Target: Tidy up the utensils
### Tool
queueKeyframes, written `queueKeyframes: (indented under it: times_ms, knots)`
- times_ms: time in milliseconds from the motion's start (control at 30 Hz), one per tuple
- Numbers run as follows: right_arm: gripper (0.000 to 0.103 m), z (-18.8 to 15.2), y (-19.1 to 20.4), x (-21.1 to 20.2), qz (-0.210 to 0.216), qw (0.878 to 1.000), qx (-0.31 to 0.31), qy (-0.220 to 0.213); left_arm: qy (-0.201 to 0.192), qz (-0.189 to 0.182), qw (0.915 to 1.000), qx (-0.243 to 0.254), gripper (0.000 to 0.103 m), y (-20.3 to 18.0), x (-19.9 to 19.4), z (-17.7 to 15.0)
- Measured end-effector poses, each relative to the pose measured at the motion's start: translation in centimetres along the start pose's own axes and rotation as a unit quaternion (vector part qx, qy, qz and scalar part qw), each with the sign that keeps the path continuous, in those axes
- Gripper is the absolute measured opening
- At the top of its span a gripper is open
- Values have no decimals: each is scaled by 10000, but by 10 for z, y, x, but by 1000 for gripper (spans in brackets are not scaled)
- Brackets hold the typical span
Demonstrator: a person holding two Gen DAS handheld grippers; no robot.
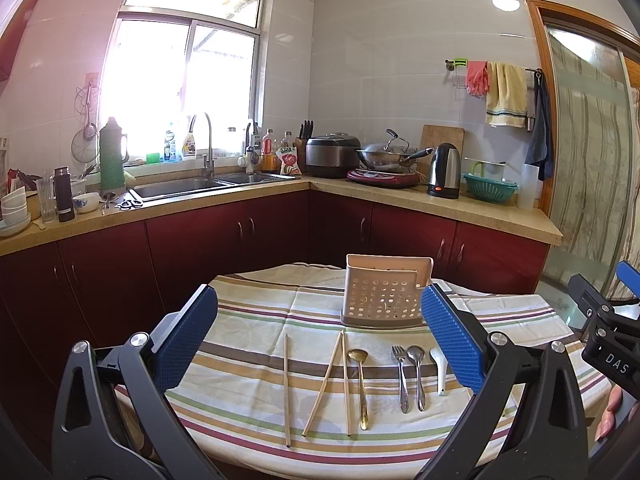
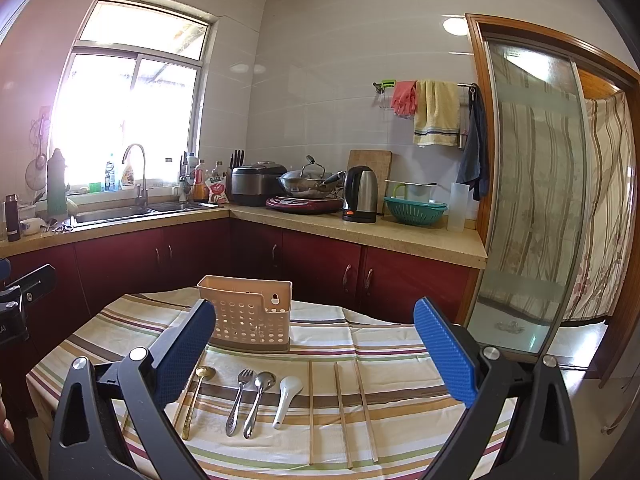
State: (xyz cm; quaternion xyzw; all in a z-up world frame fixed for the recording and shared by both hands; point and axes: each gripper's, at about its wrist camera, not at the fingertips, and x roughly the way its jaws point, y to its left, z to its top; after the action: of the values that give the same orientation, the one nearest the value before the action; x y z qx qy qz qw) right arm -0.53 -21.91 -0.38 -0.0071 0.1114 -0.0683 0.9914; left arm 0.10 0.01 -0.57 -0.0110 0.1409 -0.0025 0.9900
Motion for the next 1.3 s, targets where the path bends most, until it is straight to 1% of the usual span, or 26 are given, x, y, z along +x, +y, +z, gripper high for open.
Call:
queueKeyframes:
  times_ms: [233, 433, 533, 733, 867, 967, 1033, 1100, 1133, 1200, 1233, 1267, 1300]
  knots:
    - [97, 0, 3, 3, -1, 10000, -5, 10, 10, -14, 10000, 0, 99, 1, 1, -1]
    - [97, -10, 1, 15, 89, 10000, 14, 35, 138, -45, 9999, -17, 99, 2, 19, -10]
    - [97, -23, -6, 24, 161, 9999, 5, -4, 398, -44, 9992, 16, 99, 2, 41, -27]
    - [97, -70, -23, 60, 156, 9990, 42, 413, 948, 44, 9954, 97, 99, 10, 81, -68]
    - [97, -104, -40, 79, 106, 9974, 145, 698, 1294, 179, 9913, 180, 99, 22, 108, -104]
    - [96, -124, -49, 89, 54, 9964, 163, 825, 1555, 277, 9872, 240, 99, 31, 122, -129]
    - [96, -136, -52, 94, 33, 9957, 157, 910, 1700, 302, 9848, 209, 97, 37, 128, -141]
    - [96, -148, -56, 98, 37, 9946, 156, 1022, 1818, 320, 9826, 214, 91, 43, 130, -154]
    - [95, -150, -55, 101, 45, 9942, 154, 1068, 1865, 341, 9816, 235, 89, 45, 131, -158]
    - [91, -158, -55, 103, 70, 9934, 143, 1140, 2006, 375, 9785, 293, 82, 49, 134, -167]
    - [80, -160, -55, 103, 93, 9930, 143, 1165, 2044, 380, 9777, 299, 80, 50, 134, -169]
    - [65, -163, -55, 104, 116, 9922, 140, 1236, 2106, 394, 9763, 305, 77, 52, 135, -173]
    - [61, -167, -56, 106, 141, 9912, 150, 1305, 2161, 414, 9750, 308, 75, 55, 135, -177]
